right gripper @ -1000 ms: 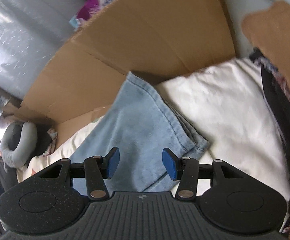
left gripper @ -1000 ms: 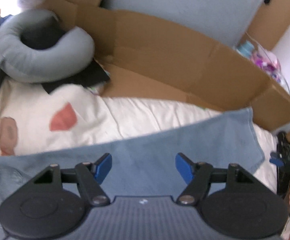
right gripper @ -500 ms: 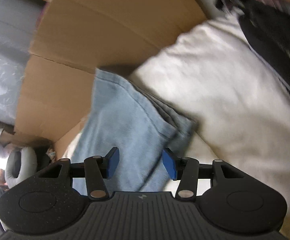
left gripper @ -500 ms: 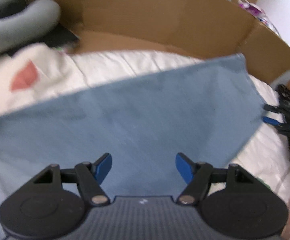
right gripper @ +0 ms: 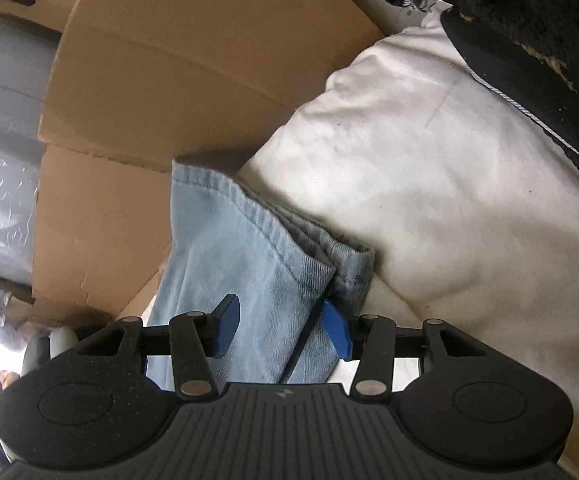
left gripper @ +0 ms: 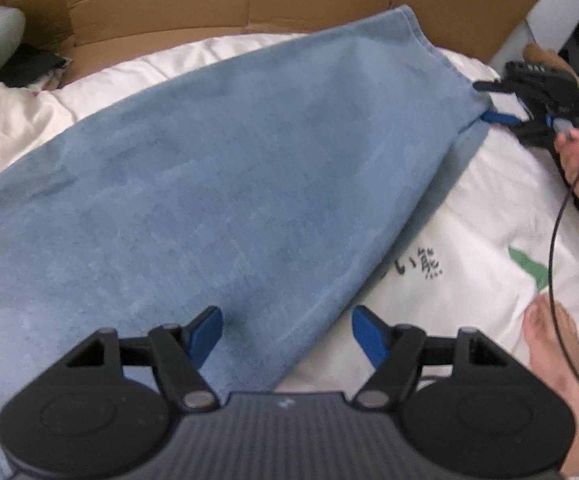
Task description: Fold clothes
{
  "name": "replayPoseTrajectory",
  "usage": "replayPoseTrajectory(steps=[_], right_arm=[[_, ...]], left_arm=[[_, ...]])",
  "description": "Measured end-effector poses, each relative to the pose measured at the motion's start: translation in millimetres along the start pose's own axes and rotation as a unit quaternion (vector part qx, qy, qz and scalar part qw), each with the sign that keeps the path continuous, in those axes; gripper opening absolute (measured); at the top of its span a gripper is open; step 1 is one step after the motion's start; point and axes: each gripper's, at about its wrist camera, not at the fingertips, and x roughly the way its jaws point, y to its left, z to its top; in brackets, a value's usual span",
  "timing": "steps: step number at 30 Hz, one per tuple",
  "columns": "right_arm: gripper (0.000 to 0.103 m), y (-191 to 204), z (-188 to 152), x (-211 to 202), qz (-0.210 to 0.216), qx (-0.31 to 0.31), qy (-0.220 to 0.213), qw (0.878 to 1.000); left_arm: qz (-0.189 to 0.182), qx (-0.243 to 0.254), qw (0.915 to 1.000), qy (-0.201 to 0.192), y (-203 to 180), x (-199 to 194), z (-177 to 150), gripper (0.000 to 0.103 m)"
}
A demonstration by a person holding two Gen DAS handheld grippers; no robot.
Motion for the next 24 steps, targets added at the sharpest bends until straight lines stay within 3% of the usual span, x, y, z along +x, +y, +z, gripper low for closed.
replayPoseTrajectory(steps=[3, 4, 5, 13, 18, 22, 24], right_arm=[[0.039, -3, 2, 3, -0.002, 0.004, -0.005, 1.000], [0.029, -3, 3, 2, -0.005, 0.004, -0.006, 1.000], [0.012, -3, 3, 2, -0.007, 0.002, -0.007, 1.000], [0.005, 3, 14, -21, -0.030, -0.028, -0.031, 0.999], [0.005, -3, 19, -21, -0.043, -0.031, -0.024, 0.998], [0.005, -5, 22, -16, -0.050, -0.024, -0.017, 0.998], [0.007, -7, 23, -14, -0.051, -0.018, -0.012, 0.998]], left_arm=[[0.008, -0.001, 1.0000, 0.003, 2, 6, -3, 0.074], [0.009, 0.002, 1.0000, 0.004, 1, 8, -3, 0.074], [0.010, 0.007, 0.9999, 0.002, 0, 8, -3, 0.074], [0.020, 0.020, 0.9995, -0.012, -4, 11, -8, 0.070], [0.020, 0.034, 0.9986, -0.033, -7, 6, -11, 0.048], [0.007, 0.040, 0.9984, -0.038, -8, 7, -12, 0.017], [-0.002, 0.041, 0.9984, -0.038, -9, 8, -12, 0.009]])
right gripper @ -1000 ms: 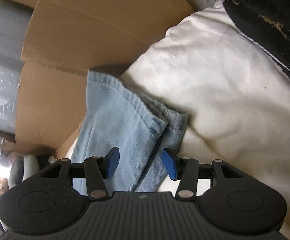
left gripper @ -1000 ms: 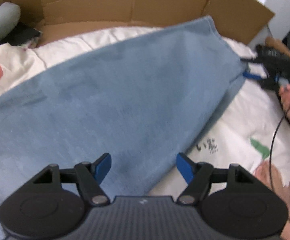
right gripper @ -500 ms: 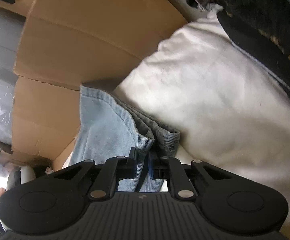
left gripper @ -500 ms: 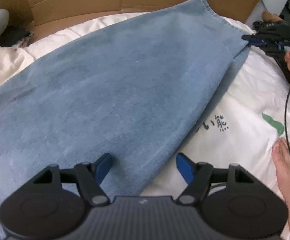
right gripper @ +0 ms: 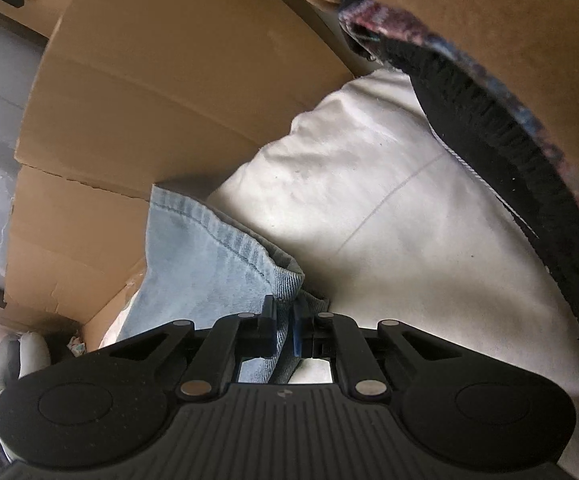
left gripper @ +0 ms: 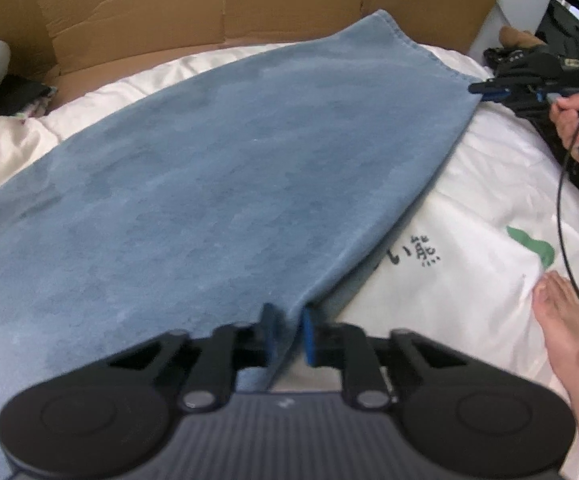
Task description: Fold clothes
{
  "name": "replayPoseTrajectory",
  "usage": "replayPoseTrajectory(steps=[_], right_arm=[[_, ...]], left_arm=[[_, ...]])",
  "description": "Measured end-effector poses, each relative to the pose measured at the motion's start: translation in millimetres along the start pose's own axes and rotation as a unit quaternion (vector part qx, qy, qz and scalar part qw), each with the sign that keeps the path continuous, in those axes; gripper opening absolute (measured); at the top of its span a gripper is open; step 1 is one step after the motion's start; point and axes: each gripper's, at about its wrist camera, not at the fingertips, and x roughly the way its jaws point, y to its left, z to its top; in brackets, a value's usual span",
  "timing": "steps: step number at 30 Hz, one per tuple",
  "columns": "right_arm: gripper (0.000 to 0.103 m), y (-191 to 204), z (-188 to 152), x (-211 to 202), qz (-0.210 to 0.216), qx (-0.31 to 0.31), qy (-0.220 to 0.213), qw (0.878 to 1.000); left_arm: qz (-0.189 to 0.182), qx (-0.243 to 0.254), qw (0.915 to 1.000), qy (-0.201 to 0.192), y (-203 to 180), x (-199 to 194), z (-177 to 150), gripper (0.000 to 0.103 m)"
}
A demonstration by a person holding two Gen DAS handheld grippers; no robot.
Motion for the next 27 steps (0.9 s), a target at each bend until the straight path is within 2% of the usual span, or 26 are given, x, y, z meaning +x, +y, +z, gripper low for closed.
replayPoseTrajectory(steps=[4, 6, 9, 11, 14, 16, 18, 20, 21, 23, 27], right_arm=[[0.013, 3, -2, -6, -0.003, 0.001, 0.006, 1.000], [0.026, 5, -7, -11, -0.006, -0.001, 0.014, 1.000], [0.028, 9, -17, -19, 0.006, 0.002, 0.027, 1.000], [0.029, 15, -26, -20, 0.015, -0.005, 0.040, 0.999], [0.032, 27, -41, -20, 0.025, -0.026, 0.064, 0.997], [0.032, 35, -50, -21, 0.031, -0.040, 0.079, 0.996], [0.032, 45, -59, -19, 0.043, -0.057, 0.096, 0.993], [0.033, 55, -69, -17, 0.053, -0.075, 0.115, 0.989], [0.033, 60, -74, -17, 0.057, -0.085, 0.124, 0.987], [0.033, 66, -82, -15, 0.063, -0.097, 0.138, 0.984], [0.033, 78, -96, -11, 0.073, -0.118, 0.164, 0.977]], left_arm=[[-0.011, 0.011, 0.9999, -0.007, -1, -2, 0, 0.003], [-0.022, 0.002, 0.9997, -0.008, 1, -4, 0, 0.003], [-0.041, -0.013, 0.9990, -0.011, 6, -7, 1, 0.002], [-0.041, -0.002, 0.9991, -0.008, 5, -6, -1, 0.003], [-0.044, -0.001, 0.9990, 0.012, 5, -2, -3, 0.006], [-0.045, -0.018, 0.9988, 0.011, 10, -10, -5, 0.012], [-0.030, -0.039, 0.9988, 0.008, 20, -19, -9, 0.027], [-0.008, -0.051, 0.9987, 0.002, 30, -30, -16, 0.051], [0.003, -0.057, 0.9984, -0.001, 36, -35, -20, 0.056], [0.016, -0.075, 0.9970, 0.001, 45, -41, -28, 0.073], [0.040, -0.108, 0.9933, 0.008, 61, -53, -45, 0.077]])
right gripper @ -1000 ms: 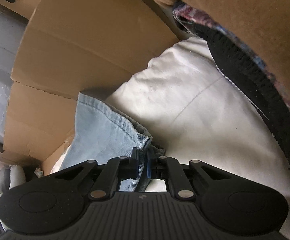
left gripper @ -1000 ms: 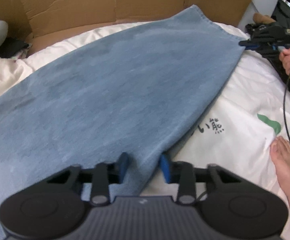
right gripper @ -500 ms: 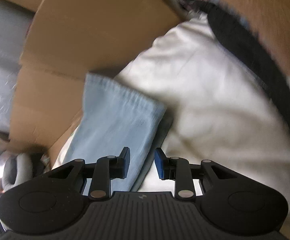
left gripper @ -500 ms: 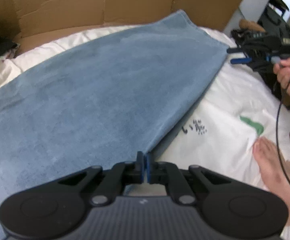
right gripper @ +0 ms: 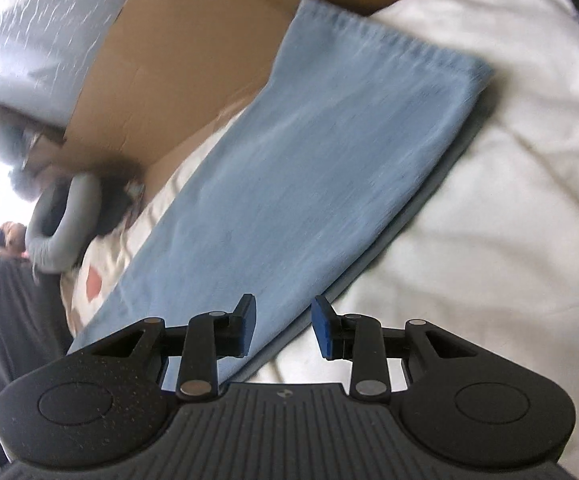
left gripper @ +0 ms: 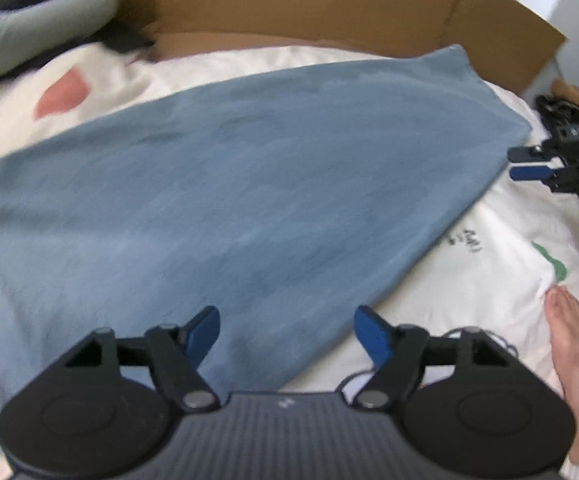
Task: Fold clothes
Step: 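Open both grippers and press the folded jeans flat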
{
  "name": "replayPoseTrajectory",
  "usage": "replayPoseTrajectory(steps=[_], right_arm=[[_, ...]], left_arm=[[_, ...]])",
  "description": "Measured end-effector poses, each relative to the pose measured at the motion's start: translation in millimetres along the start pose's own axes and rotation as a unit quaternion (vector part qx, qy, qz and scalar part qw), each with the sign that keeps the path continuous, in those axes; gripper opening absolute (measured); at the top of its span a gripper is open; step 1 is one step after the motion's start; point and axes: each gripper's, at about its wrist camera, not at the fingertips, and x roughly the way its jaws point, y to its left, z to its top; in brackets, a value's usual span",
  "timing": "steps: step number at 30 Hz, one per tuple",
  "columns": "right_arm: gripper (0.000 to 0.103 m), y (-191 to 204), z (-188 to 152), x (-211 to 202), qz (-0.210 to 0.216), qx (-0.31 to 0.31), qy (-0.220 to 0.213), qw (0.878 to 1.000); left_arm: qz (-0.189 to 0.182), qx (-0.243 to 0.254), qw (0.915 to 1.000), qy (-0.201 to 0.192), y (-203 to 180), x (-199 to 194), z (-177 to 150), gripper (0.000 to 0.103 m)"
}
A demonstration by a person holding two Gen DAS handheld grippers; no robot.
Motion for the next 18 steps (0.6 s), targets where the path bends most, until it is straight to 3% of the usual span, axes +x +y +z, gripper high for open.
replayPoseTrajectory(steps=[7, 11, 13, 16, 18], right_arm=[[0.033, 16, -2, 9, 0.012, -0.021, 0.032, 0.999], [0.033, 23, -7, 16, 0.017, -0.030, 0.047, 0.998], [0.033, 25, -10, 20, 0.018, -0.031, 0.054, 0.998], [0.033, 30, -15, 27, 0.018, -0.038, 0.066, 0.997], [0.033, 36, -20, 29, 0.017, -0.051, 0.075, 0.996]], left_arm=[[0.034, -0.029, 0.9990, 0.005, 22, -18, -23, 0.081], [0.059, -0.004, 0.9982, 0.013, 20, -18, -36, 0.082], [0.089, 0.025, 0.9957, 0.007, 15, -11, -46, 0.083], [0.159, 0.057, 0.9856, 0.014, 11, 7, -58, 0.083], [0.172, 0.065, 0.9829, 0.007, 10, 11, -61, 0.083]])
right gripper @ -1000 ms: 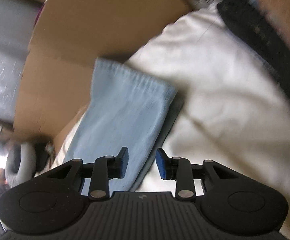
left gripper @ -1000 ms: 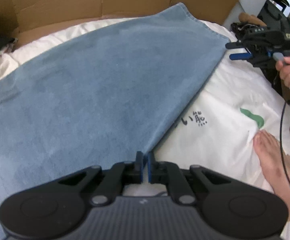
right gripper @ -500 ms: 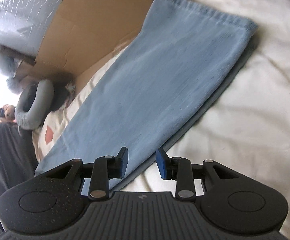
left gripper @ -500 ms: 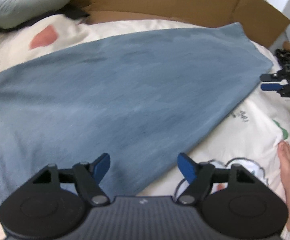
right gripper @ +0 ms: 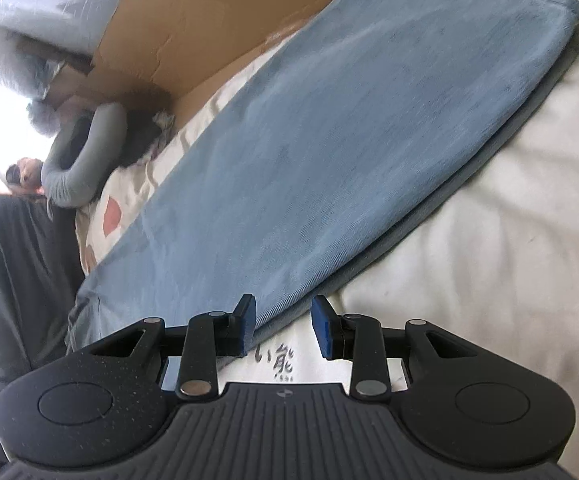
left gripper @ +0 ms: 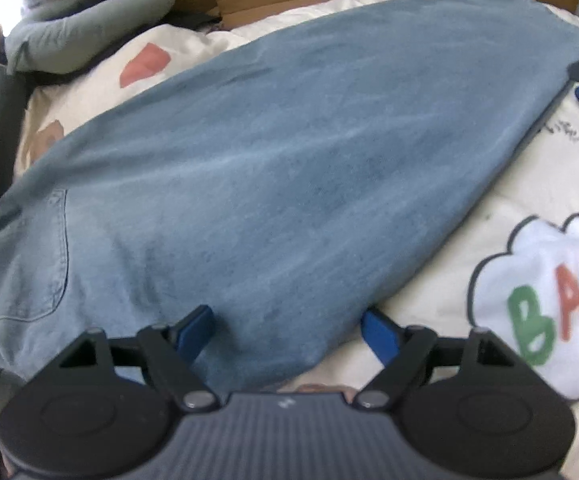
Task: Fold clothes
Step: 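Open both grippers and press the folded jeans flat, then close the left gripper on the jeans seam while the right gripper pinches the leg hem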
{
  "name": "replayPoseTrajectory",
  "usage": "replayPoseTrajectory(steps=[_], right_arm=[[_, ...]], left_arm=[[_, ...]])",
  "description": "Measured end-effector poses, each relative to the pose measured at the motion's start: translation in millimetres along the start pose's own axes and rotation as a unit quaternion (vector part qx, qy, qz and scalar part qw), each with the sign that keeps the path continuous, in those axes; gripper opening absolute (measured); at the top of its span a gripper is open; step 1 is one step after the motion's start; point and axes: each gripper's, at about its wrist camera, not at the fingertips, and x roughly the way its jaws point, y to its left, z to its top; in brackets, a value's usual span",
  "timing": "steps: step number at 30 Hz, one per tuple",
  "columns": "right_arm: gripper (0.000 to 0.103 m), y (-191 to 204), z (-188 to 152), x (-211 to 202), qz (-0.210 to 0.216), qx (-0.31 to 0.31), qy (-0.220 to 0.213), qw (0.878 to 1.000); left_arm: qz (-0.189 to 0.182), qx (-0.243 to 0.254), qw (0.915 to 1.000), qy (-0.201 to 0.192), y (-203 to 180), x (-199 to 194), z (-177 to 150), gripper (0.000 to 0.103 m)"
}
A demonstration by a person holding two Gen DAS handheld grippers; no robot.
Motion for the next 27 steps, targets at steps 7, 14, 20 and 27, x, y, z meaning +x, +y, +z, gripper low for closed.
replayPoseTrajectory(steps=[7, 14, 20, 27], right_arm=[[0.035, 9, -14, 8, -0.001, -0.016, 0.019, 1.000], [0.035, 4, -21, 14, -0.003, -0.014, 0.035, 0.999], [0.035, -4, -18, 11, -0.006, -0.004, 0.028, 1.000], [0.035, -6, -19, 11, -0.007, -0.003, 0.030, 1.000]], left_arm=[[0.016, -0.004, 0.9999, -0.006, 0, -4, -7, 0.086], [0.034, -0.012, 0.9993, -0.013, 10, -17, -16, 0.086], [0.048, -0.106, 0.9926, -0.035, 37, -36, -18, 0.086], [0.048, -0.214, 0.9756, 0.013, 66, -19, -31, 0.087]])
